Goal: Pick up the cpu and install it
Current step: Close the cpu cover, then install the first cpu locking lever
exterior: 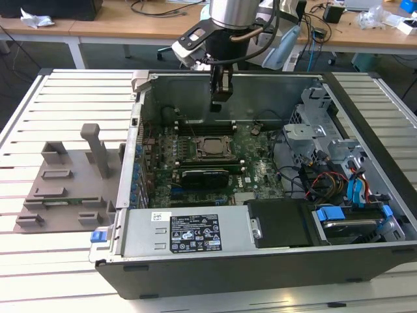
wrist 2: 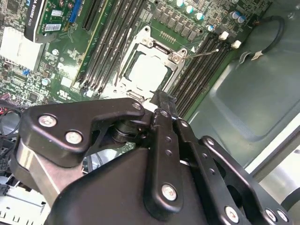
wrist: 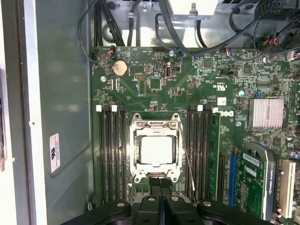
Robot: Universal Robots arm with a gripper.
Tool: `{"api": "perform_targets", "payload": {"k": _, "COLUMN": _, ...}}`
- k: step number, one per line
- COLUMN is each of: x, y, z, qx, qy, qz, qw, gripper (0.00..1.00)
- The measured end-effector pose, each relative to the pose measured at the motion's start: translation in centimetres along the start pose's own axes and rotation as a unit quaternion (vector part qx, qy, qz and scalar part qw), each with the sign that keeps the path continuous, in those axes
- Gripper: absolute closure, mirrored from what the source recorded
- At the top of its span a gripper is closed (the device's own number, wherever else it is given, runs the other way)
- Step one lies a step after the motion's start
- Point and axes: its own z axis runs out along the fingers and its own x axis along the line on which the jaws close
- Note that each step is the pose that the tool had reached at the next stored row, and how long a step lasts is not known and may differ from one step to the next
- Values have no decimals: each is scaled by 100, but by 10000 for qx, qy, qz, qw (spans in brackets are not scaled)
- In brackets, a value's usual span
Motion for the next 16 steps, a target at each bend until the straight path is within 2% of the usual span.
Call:
{"api": "perform_targets", "payload": {"k": 10, "x": -1, "y": 0, "z": 0, "qx": -1, "qy": 6, "qz": -33, "qw": 10000, "gripper": 89}}
{"api": "perform_targets", "payload": {"k": 16, "x": 0, "y": 0, "z": 0, "qx": -16, "qy": -25, "qz": -432, "qw": 9991, "gripper": 89}}
